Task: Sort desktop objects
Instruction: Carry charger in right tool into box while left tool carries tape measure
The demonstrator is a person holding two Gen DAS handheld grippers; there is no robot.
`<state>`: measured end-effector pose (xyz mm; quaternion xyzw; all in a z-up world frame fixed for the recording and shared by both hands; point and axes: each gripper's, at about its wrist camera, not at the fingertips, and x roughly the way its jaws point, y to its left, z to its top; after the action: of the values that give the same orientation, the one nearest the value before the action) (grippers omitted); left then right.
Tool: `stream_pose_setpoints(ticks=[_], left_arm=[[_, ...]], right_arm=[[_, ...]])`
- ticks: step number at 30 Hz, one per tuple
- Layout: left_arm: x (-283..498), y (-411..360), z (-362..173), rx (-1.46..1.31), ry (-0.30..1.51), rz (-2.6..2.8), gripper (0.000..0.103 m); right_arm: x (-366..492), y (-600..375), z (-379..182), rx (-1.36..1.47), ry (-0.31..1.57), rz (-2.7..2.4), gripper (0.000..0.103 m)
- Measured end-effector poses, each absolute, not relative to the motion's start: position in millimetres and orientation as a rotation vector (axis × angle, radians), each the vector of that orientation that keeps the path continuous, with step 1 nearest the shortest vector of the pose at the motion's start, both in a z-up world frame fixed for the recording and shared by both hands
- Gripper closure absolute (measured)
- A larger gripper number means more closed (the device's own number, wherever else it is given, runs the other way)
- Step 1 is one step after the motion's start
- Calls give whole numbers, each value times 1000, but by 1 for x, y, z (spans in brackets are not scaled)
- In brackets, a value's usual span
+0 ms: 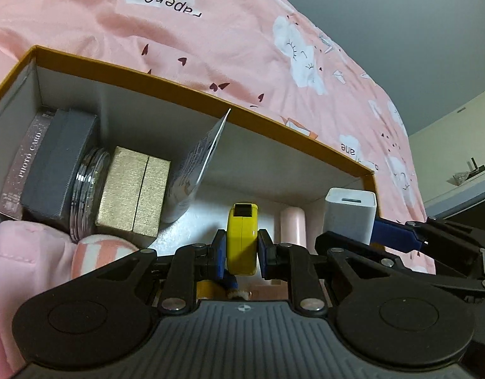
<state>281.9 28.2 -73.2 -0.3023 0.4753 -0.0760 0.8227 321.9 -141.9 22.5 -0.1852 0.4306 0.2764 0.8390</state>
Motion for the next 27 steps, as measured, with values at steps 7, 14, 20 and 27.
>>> stream_pose_setpoints(ticks=[7, 14, 20, 27], left_arm=[[289, 19, -83, -596, 1057, -89, 81], [289, 21, -78, -574, 1079, -61, 79], [278, 26, -63, -529, 1086, -62, 79], [255, 43, -37, -515, 1023, -88, 79]], right_arm=[[323, -142, 16, -412, 927, 571, 63], [325, -144, 11, -410, 946, 563, 63], [324, -143, 10, -413, 945, 563, 63], [326, -138, 13, -384, 956, 585, 63]])
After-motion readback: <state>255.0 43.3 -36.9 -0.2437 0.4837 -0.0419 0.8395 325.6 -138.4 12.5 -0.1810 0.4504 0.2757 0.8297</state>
